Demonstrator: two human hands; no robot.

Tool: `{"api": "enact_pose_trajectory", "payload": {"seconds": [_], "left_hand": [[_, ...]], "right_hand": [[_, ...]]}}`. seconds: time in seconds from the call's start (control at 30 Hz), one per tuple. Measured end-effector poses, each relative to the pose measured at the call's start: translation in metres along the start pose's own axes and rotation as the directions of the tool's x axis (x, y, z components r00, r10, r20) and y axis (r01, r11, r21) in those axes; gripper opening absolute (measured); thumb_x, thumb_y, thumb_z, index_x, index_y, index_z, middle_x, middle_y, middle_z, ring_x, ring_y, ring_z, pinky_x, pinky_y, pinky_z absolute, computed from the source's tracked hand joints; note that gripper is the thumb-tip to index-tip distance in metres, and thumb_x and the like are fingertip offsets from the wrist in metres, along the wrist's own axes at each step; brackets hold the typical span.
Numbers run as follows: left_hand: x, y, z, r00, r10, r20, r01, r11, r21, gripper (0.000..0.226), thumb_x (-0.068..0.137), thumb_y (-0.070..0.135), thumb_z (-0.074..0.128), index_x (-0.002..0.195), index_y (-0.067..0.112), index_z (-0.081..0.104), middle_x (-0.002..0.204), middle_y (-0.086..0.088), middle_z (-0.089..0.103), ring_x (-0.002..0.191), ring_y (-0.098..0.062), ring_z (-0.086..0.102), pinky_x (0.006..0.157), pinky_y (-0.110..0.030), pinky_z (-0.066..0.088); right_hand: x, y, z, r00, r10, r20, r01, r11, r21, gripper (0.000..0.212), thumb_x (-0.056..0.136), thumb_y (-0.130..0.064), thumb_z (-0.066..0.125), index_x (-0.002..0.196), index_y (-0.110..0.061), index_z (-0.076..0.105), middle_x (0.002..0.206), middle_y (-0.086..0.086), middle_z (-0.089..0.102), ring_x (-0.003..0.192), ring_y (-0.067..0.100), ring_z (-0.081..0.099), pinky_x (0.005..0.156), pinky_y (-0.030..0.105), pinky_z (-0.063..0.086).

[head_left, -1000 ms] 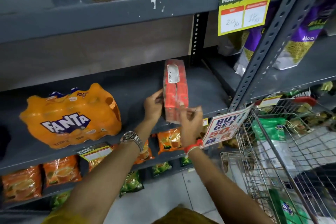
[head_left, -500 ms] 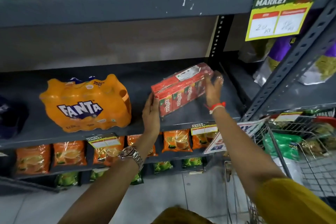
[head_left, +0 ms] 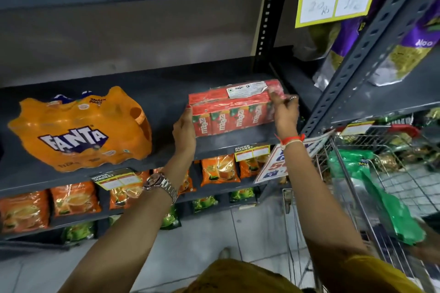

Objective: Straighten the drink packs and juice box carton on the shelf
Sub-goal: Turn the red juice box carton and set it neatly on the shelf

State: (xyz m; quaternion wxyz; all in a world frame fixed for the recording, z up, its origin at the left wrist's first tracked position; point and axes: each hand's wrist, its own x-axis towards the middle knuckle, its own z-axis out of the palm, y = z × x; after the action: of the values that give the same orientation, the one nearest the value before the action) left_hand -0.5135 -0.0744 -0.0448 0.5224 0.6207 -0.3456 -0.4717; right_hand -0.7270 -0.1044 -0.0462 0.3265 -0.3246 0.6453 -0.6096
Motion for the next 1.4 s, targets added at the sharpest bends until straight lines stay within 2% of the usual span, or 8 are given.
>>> {"api": "enact_pose_trajectory", "payload": {"seconds": [0.07,0.23,0.43,0.67,0.87,1.03,1.27,1.4], "left_hand": [[-0.008,-0.002,0.007,1.0,0.025,0.008,-0.025,0.999,0.04,0.044,0.094,0.045,0.038,0.103,0.011,0.064,0.096,-0.002,0.068,0.084,-0.01,0.065,0.075,-0.022,0.048],[-0.021,-0.004,0.013,0.999,0.046,0.007,-0.046,0.997,0.066,0.045,0.096,0.043,0.035,0.103,0.01,0.065,0.095,-0.003,0.068,0.092,-0.019,0.066,0.089,-0.032,0.05],[-0.028,-0.004,0.011,0.997,0.064,0.033,-0.067,0.992,0.103,0.04,0.096,0.043,0.037,0.094,0.013,0.063,0.095,-0.003,0.067,0.076,-0.007,0.062,0.065,-0.015,0.045],[-0.029,-0.007,0.01,0.997,0.061,0.053,-0.067,0.99,0.126,0.045,0.095,0.042,0.037,0.101,0.005,0.063,0.099,-0.006,0.069,0.081,-0.01,0.065,0.061,-0.012,0.044],[-0.031,-0.01,0.011,0.996,0.078,0.038,-0.083,0.988,0.132,0.036,0.096,0.04,0.037,0.091,0.012,0.059,0.078,0.008,0.063,0.07,0.0,0.06,0.049,0.0,0.043],[-0.032,-0.012,0.011,0.996,0.087,0.03,-0.09,0.989,0.118,0.037,0.097,0.038,0.037,0.093,0.01,0.06,0.079,0.007,0.063,0.071,-0.001,0.06,0.05,0.002,0.042],[-0.033,-0.014,0.01,0.994,0.106,0.03,-0.109,0.986,0.129,0.034,0.097,0.036,0.037,0.087,0.011,0.058,0.079,0.007,0.062,0.069,0.0,0.059,0.051,0.003,0.042],[-0.033,-0.016,0.011,0.991,0.126,0.043,-0.129,0.987,0.094,0.042,0.098,0.034,0.037,0.103,0.001,0.062,0.09,0.0,0.064,0.071,-0.001,0.06,0.052,0.004,0.042]], "right_hand": [[-0.01,0.005,-0.007,0.997,-0.019,-0.077,0.018,1.0,-0.012,0.029,0.086,-0.027,0.065,0.101,-0.007,0.052,0.104,0.009,0.06,0.094,0.02,0.056,0.082,0.027,0.043],[-0.025,0.005,-0.012,0.982,-0.045,-0.183,0.033,0.997,-0.068,0.033,0.092,-0.026,0.057,0.111,0.001,0.053,0.106,0.01,0.059,0.095,0.02,0.054,0.075,0.021,0.035],[-0.031,0.003,-0.02,0.984,-0.016,-0.18,0.012,1.0,-0.025,0.024,0.09,-0.033,0.06,0.094,-0.011,0.05,0.098,0.005,0.059,0.087,0.016,0.055,0.054,-0.001,0.038],[-0.036,0.004,-0.023,0.972,-0.017,-0.234,0.005,0.999,-0.054,0.026,0.09,-0.034,0.06,0.091,-0.01,0.05,0.097,0.007,0.06,0.084,0.018,0.055,0.052,-0.001,0.037],[-0.038,0.006,-0.024,0.975,-0.031,-0.221,0.016,0.997,-0.069,0.039,0.089,-0.038,0.058,0.106,-0.003,0.056,0.105,0.011,0.064,0.091,0.02,0.058,0.075,0.024,0.043],[-0.036,0.005,-0.021,0.971,-0.025,-0.239,-0.003,0.993,-0.118,0.042,0.09,-0.04,0.056,0.107,-0.002,0.054,0.109,0.017,0.064,0.096,0.027,0.06,0.084,0.035,0.047],[-0.036,0.005,-0.02,0.975,-0.013,-0.221,-0.008,0.996,-0.094,0.041,0.09,-0.039,0.055,0.109,-0.003,0.053,0.111,0.014,0.064,0.096,0.023,0.059,0.081,0.031,0.046],[-0.036,0.004,-0.021,0.981,0.002,-0.194,-0.021,0.995,-0.096,0.038,0.091,-0.039,0.054,0.109,-0.005,0.052,0.11,0.01,0.061,0.097,0.021,0.057,0.084,0.03,0.045]]}}
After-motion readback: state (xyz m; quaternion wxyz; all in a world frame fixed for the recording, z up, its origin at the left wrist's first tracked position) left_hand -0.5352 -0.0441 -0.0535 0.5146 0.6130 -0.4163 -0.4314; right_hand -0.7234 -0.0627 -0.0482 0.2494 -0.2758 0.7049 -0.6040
